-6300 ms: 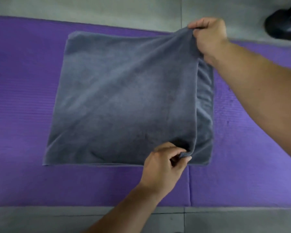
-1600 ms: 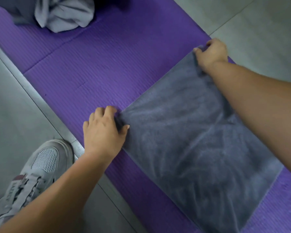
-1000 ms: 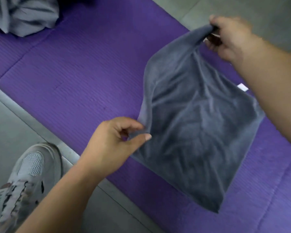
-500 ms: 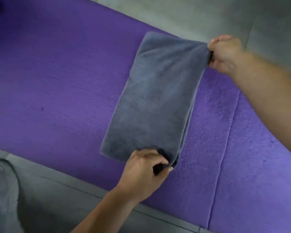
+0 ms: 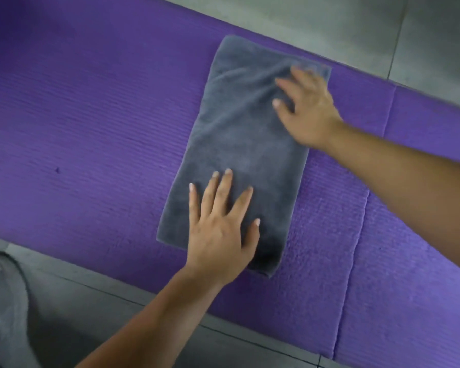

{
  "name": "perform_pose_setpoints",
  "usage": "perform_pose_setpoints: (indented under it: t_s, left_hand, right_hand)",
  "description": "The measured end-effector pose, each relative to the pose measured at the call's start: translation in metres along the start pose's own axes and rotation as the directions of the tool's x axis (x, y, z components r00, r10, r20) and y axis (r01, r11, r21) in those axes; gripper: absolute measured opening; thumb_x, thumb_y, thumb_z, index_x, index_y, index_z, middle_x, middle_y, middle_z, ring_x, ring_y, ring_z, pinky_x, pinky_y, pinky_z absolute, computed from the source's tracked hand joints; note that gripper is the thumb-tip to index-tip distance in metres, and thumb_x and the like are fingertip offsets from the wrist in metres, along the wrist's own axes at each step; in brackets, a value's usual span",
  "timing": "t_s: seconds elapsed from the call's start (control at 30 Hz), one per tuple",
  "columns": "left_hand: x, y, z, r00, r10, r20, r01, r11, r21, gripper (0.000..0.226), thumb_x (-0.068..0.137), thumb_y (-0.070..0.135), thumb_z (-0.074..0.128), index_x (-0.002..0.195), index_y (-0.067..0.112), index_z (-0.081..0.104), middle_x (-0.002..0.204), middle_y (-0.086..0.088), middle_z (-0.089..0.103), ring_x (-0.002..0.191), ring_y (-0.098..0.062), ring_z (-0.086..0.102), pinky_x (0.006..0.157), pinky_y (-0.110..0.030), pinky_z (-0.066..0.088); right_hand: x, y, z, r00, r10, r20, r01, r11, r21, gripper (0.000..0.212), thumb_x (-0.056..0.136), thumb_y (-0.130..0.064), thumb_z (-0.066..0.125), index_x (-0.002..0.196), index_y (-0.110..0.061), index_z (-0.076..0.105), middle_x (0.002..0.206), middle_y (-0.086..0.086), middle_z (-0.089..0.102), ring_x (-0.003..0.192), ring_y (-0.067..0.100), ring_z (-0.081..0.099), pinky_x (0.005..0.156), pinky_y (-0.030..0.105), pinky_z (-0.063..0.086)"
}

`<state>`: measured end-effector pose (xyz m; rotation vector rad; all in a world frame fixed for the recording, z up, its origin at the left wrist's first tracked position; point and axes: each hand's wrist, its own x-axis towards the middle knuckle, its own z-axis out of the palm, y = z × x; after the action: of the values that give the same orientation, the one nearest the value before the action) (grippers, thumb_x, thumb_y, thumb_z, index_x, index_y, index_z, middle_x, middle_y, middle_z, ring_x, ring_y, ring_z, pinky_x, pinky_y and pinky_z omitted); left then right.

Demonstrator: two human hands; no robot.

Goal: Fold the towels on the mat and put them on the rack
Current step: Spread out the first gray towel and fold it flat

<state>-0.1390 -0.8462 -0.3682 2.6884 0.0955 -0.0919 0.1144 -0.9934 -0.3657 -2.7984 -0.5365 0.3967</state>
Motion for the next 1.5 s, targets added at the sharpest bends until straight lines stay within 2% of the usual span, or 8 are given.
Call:
perform_pose_setpoints:
  t_s: [0.13,0.23,0.4,0.57,0.87,1.13,1.27,1.5]
  left_hand:
    - [-0.005,-0.01,0.015,0.97,-0.15,0.194,0.117,0.978,0.172,0.079,0.095,0.067,0.028,0.162,0.033,0.004,0.169,-0.012,-0.01,0.155,-0.03,-0.016,0.116,-0.073,-0.001]
    - [-0.021,-0.007,0.016,0.945,-0.262,0.195,0.242,0.963,0.121,0.084,0.093,0.07,0.027,0.162,0.032,0.0,0.169,-0.01,-0.015,0.155,-0.028,-0.018,0.118,-0.07,-0.003]
    - [-0.006,-0.031,-0.023,0.844,-0.534,0.046,0.536,0.844,-0.032,0.076,0.082,0.044,0.067,0.148,0.019,0.038,0.16,-0.015,0.026,0.14,-0.037,0.029,0.104,-0.057,0.035]
    - [0.017,-0.078,-0.057,0.782,-0.615,0.104,0.623,0.763,-0.17,0.042,0.087,0.032,0.071,0.124,0.024,0.053,0.12,-0.003,0.053,0.107,-0.03,0.057,0.091,-0.048,0.049]
    - [0.013,-0.097,-0.072,0.69,-0.629,0.357,0.721,0.639,-0.267,0.038,0.086,0.042,0.074,0.115,0.032,0.053,0.091,0.015,0.062,0.093,-0.014,0.063,0.085,-0.04,0.055]
    - [0.001,-0.112,-0.081,0.789,-0.535,0.302,0.61,0.629,-0.483,0.012,0.086,0.03,0.069,0.078,0.03,0.06,0.077,0.011,0.063,0.065,-0.002,0.056,0.057,-0.022,0.045]
    - [0.005,-0.137,-0.091,0.7,-0.688,0.191,0.589,0.405,-0.699,0.015,0.087,0.02,0.067,0.079,0.024,0.054,0.06,0.014,0.053,0.051,-0.002,0.044,0.05,-0.019,0.041]
    - [0.016,-0.16,-0.121,0.684,-0.727,-0.054,0.39,0.427,-0.816,0.012,0.092,0.019,0.069,0.086,0.019,0.058,0.074,0.014,0.066,0.064,0.0,0.058,0.056,-0.02,0.051]
  right_hand:
    - [-0.008,0.011,0.024,0.987,-0.11,0.119,0.133,0.968,-0.212,0.069,0.102,-0.061,0.021,0.162,-0.028,0.009,0.17,0.002,-0.006,0.155,0.027,-0.011,0.125,0.047,-0.006]
    - [-0.003,0.01,0.022,0.986,-0.089,0.142,0.123,0.959,-0.256,0.073,0.097,-0.066,0.014,0.16,-0.03,0.012,0.17,0.002,-0.003,0.155,0.028,-0.008,0.125,0.05,-0.003]
    - [0.019,-0.036,0.003,0.978,-0.195,-0.073,0.175,0.961,-0.216,0.043,0.097,-0.041,0.049,0.13,-0.017,0.062,0.148,0.007,0.048,0.134,0.038,0.04,0.11,0.052,0.033]
    - [0.077,-0.098,0.002,0.928,-0.359,0.1,0.359,0.933,0.017,0.043,0.1,-0.026,0.056,0.142,-0.017,0.055,0.16,0.002,0.035,0.145,0.021,0.036,0.119,0.034,0.031]
    - [0.126,-0.105,-0.026,0.891,-0.309,0.332,0.382,0.906,-0.184,0.046,0.091,-0.033,0.071,0.135,-0.023,0.06,0.127,0.01,0.047,0.114,0.031,0.056,0.107,0.039,0.042]
    - [0.14,-0.118,-0.039,0.876,-0.37,0.308,0.444,0.868,-0.22,0.023,0.091,-0.03,0.072,0.108,-0.015,0.071,0.111,0.009,0.06,0.111,0.031,0.057,0.099,0.04,0.045]
    - [0.157,-0.143,-0.041,0.909,-0.394,0.137,0.412,0.9,-0.145,0.023,0.092,-0.029,0.07,0.11,-0.015,0.072,0.115,0.01,0.063,0.11,0.028,0.058,0.1,0.038,0.045]
    - [0.177,-0.185,-0.035,0.936,-0.342,-0.086,0.35,0.929,0.116,0.025,0.094,-0.035,0.062,0.106,-0.016,0.073,0.108,0.004,0.068,0.098,0.016,0.062,0.089,0.026,0.046]
